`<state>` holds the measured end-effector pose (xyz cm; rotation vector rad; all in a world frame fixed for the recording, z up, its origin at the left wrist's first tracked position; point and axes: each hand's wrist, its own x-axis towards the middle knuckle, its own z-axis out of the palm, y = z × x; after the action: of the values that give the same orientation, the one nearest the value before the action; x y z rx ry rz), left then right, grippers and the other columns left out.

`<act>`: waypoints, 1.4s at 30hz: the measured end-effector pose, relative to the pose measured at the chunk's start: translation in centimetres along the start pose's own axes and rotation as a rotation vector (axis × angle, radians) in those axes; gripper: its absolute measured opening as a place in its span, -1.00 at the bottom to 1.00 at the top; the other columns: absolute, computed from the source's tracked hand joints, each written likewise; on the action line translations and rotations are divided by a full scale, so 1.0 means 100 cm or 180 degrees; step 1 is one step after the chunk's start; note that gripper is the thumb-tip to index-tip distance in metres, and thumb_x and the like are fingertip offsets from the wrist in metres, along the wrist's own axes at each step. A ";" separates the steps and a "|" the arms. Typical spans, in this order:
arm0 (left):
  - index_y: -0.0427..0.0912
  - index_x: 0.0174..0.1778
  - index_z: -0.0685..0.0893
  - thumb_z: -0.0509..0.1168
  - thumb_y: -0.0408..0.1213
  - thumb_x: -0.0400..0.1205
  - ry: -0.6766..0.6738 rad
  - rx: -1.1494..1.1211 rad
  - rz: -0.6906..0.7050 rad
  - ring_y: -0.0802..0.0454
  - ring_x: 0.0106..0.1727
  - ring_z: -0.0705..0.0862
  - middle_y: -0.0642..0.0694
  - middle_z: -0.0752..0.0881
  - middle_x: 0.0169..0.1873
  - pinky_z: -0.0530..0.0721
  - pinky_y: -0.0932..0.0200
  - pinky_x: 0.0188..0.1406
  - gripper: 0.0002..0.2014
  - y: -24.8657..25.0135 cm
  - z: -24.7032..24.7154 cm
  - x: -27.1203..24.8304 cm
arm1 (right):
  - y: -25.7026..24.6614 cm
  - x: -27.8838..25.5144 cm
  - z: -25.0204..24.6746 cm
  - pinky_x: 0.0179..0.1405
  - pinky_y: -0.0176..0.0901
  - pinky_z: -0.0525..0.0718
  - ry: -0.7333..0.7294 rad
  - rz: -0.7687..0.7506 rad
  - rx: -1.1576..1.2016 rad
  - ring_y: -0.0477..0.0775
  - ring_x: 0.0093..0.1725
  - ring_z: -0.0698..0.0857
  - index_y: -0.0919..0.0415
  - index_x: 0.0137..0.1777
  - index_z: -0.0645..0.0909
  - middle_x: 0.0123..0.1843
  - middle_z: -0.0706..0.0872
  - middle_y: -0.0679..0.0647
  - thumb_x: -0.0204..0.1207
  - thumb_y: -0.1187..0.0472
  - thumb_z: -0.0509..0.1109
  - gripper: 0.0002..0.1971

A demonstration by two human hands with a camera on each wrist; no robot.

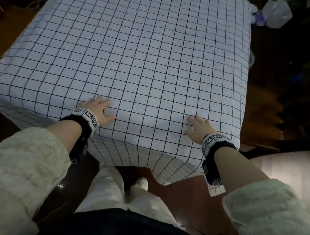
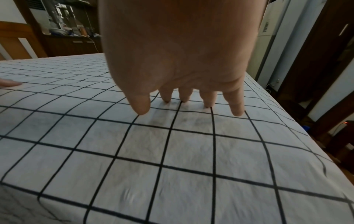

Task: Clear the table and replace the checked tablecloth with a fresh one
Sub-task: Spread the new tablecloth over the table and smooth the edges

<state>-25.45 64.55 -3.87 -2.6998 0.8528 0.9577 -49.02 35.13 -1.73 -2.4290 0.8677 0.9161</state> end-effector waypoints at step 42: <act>-0.01 0.54 0.35 0.13 -0.07 0.69 0.0647 -0.1867 -0.0386 -0.13 0.42 0.48 -0.02 0.39 0.53 0.56 -0.07 0.26 -0.54 -0.419 -0.024 -0.017 | -0.562 0.095 0.018 0.58 0.05 0.29 0.0171 -0.1909 -0.1455 0.10 0.65 0.20 0.02 0.70 0.09 0.73 0.03 -0.03 0.71 0.05 0.12 -0.43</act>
<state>-1.79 99.19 -2.79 -3.3441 0.4771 1.0503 -6.42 73.04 -1.43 -2.8474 -0.1011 0.8745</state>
